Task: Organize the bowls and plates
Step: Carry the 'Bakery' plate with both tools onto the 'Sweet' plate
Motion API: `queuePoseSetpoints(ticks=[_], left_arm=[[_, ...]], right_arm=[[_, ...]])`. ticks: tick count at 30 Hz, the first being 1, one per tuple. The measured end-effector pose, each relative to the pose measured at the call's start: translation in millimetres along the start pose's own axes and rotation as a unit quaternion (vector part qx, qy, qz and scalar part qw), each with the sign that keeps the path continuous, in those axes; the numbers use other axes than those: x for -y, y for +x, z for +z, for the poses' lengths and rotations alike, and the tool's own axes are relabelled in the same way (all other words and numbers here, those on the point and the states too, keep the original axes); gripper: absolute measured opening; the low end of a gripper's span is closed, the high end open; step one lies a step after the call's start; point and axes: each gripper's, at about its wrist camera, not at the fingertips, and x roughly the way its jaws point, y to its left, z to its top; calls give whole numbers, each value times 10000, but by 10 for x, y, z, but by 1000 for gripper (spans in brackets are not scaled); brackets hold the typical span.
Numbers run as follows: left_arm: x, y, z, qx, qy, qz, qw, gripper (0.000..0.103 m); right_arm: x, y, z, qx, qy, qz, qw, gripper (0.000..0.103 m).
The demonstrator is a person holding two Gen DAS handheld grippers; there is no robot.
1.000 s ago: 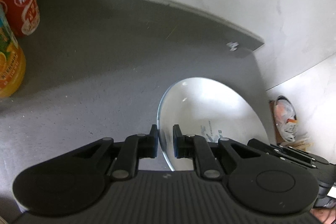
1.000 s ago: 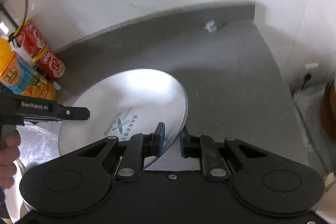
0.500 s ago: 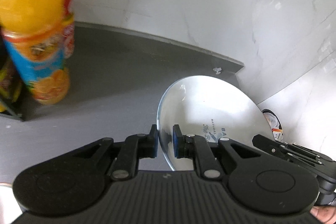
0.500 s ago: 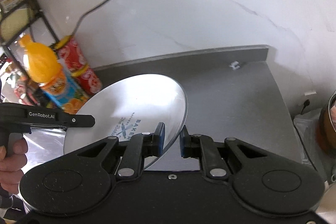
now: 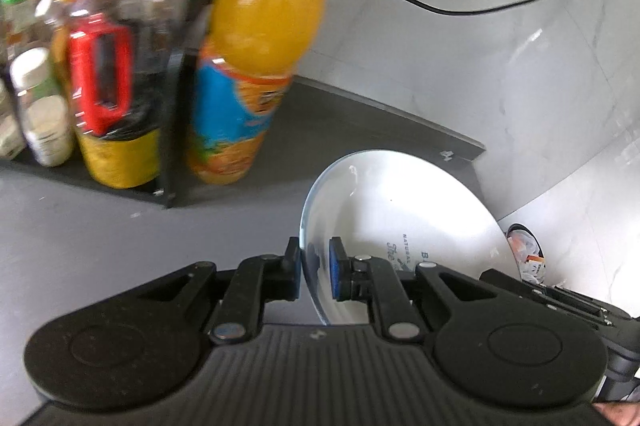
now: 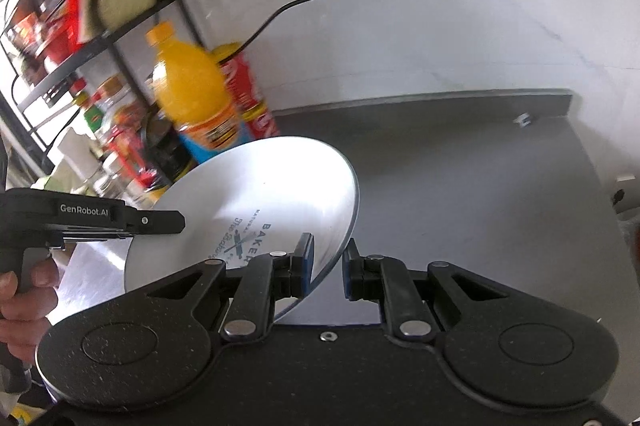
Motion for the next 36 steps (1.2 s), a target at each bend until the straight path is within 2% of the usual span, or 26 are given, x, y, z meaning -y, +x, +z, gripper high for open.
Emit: queuePoseSetpoints(ticks=[9, 20, 36], left_arm=[[-538, -244, -271, -45, -163, 170, 9997, 12], [-1032, -295, -703, -365, -359, 301, 9982, 12], [-1442, -235, -1081, -735, -426, 452, 9954, 12]], right_arm=[[-529, 64, -312, -209, -134, 15, 9997, 15], [-960, 205, -799, -579, -237, -86, 9980, 15], [-1278, 416, -1313, -985, -379, -269, 9940, 15]])
